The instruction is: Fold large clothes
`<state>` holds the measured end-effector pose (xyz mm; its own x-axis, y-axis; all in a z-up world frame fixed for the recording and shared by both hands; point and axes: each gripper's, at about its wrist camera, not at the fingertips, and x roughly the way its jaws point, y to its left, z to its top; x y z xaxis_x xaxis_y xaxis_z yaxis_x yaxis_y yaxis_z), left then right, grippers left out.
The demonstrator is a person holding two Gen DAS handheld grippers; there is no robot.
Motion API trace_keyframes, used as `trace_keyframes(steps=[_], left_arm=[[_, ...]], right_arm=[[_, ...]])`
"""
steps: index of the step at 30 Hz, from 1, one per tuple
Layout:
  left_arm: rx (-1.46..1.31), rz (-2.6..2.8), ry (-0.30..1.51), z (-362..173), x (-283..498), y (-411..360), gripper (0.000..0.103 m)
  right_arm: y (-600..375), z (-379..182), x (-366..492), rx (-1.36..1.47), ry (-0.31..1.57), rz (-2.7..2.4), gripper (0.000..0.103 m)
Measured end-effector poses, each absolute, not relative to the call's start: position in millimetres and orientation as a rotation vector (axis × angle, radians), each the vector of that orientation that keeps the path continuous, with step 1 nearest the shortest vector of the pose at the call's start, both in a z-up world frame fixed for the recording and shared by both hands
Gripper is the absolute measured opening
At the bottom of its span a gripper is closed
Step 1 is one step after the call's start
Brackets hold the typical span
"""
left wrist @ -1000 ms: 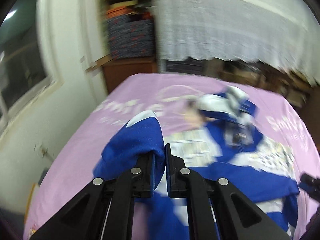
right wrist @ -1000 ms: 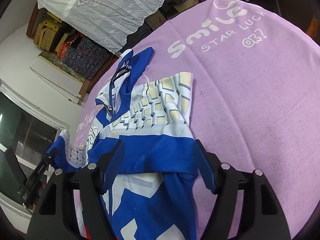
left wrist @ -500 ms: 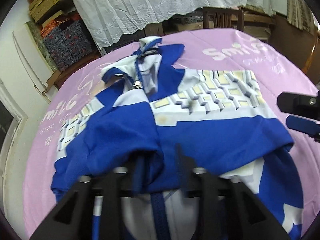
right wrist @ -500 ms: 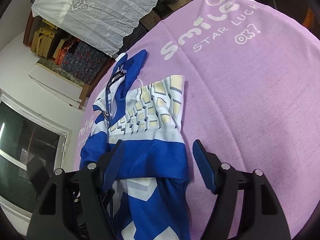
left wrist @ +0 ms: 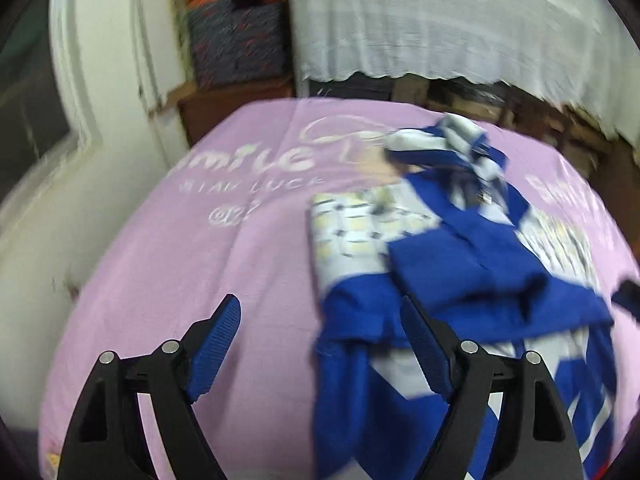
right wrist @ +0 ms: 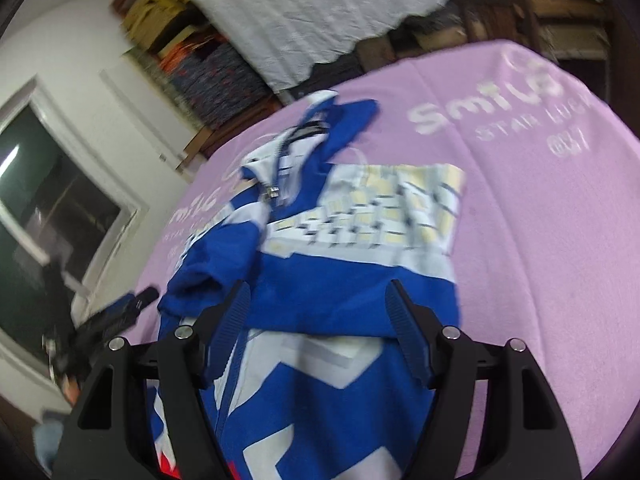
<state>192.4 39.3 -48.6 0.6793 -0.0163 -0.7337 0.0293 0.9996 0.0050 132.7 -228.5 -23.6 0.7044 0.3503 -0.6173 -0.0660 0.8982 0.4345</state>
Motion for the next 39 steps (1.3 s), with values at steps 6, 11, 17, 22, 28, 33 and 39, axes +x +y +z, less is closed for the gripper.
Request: trace_keyframes(steps=[6, 11, 17, 22, 28, 33, 39], left_arm=[[0.086, 0.023, 0.936, -84.8, 222.3, 44.7, 0.085], [0.008, -0.008, 0.976, -81.6, 222.3, 67.7, 0.086], [-0.099, 0.076, 0.937, -62.7, 220.2, 109.5, 0.083], [-0.149, 0.046, 0.958, -60.9, 222.5, 118.3, 0.083], [-0.075, 0.033, 0.988, -70.7, 228.3, 102.4, 0.083], [0.004, 0.035, 1.012, -81.9, 229.9, 88.8, 0.083], [0.052, 0.052, 0.991, -81.8, 227.4, 80.9, 0.083]], right_arm=[[-146.2, -8.1, 131.2, 0.147, 0.758, 0.303, 0.072], [-62.6, -6.9, 142.5, -0.197, 0.718, 0.275, 0.073], [-8.8, -24.3, 159.9, -0.45, 0.698, 0.278, 0.073], [13.3, -41.6, 171.8, -0.547, 0.703, 0.288, 0.073], [-5.4, -43.5, 188.3, -0.445, 0.758, 0.229, 0.028], [-110.0, -16.4, 182.2, 0.061, 0.833, 0.184, 0.029], [-195.5, -31.0, 173.0, 0.454, 0.881, 0.199, 0.066]])
